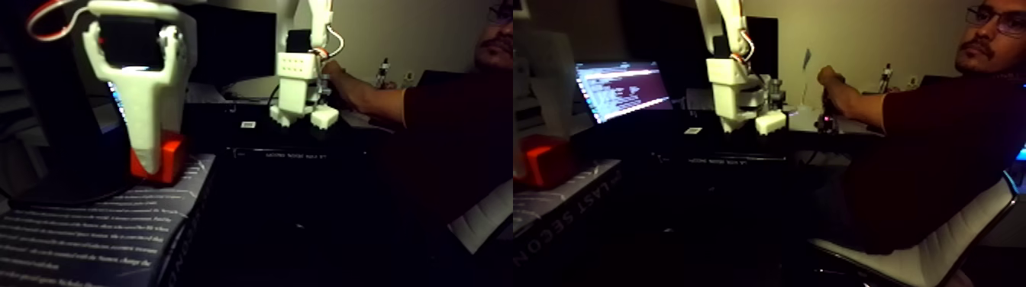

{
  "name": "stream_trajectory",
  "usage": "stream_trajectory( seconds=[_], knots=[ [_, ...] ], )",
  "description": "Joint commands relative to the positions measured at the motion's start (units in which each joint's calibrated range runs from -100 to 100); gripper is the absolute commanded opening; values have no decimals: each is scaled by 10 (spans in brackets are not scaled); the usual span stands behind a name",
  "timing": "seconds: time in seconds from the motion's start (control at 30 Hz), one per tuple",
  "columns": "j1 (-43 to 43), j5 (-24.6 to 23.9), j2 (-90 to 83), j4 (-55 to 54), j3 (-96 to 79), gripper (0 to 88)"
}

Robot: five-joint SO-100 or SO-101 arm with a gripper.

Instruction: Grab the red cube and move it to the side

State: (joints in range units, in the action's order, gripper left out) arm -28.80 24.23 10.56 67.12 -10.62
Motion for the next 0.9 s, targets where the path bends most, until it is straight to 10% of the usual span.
stream_trajectory(
  seconds=[0.0, 0.87],
  knots=[
    [0, 14, -10, -1, 13, 267],
    [25, 83, -122, 142, -7, 284]
  ],
)
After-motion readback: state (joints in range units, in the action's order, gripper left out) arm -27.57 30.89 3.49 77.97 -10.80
